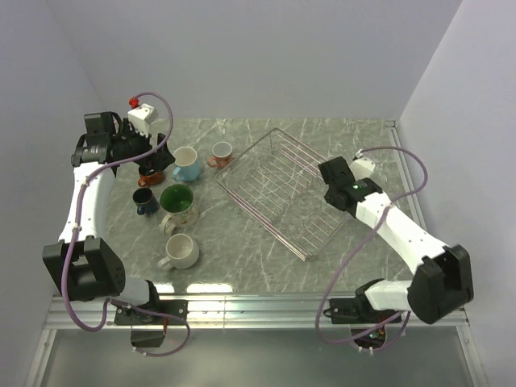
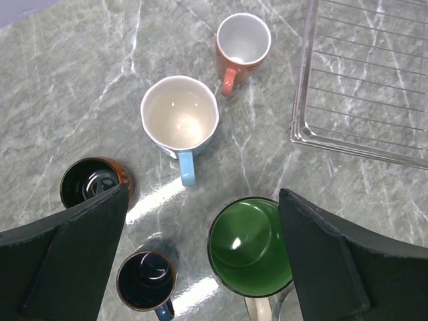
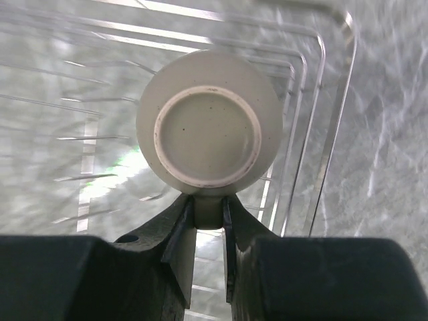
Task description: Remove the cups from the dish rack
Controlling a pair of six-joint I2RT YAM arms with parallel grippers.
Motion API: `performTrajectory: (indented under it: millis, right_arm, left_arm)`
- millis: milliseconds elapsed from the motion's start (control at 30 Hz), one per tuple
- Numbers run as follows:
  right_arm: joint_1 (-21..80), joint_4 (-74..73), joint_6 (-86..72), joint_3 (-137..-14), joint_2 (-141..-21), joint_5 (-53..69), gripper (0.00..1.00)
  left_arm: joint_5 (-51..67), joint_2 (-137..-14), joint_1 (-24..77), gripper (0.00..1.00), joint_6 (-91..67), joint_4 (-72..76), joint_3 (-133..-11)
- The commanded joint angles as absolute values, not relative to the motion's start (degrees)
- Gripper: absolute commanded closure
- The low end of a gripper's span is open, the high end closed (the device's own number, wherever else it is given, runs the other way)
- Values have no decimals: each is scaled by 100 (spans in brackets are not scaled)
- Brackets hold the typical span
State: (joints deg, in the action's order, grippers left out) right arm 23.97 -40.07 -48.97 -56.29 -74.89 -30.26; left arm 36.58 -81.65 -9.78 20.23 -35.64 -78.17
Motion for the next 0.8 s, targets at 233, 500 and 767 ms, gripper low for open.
performTrajectory:
  millis: [233,500,767]
  right_arm:
    - [2996,-4079,-4238,-6609,-6162,-3911,100]
    - [3814,324,-2752,-6005,-5564,-981,100]
    - [4324,2959,-2479,-6090,-6484,746,100]
  left_arm:
    - [5008,-8139,-932,1,2048,-4306,-8709]
    - [6968,-7902,-897,2,1337,-4308,-9264]
    - [7594,-7682,-107,5,71,-3613,-9132]
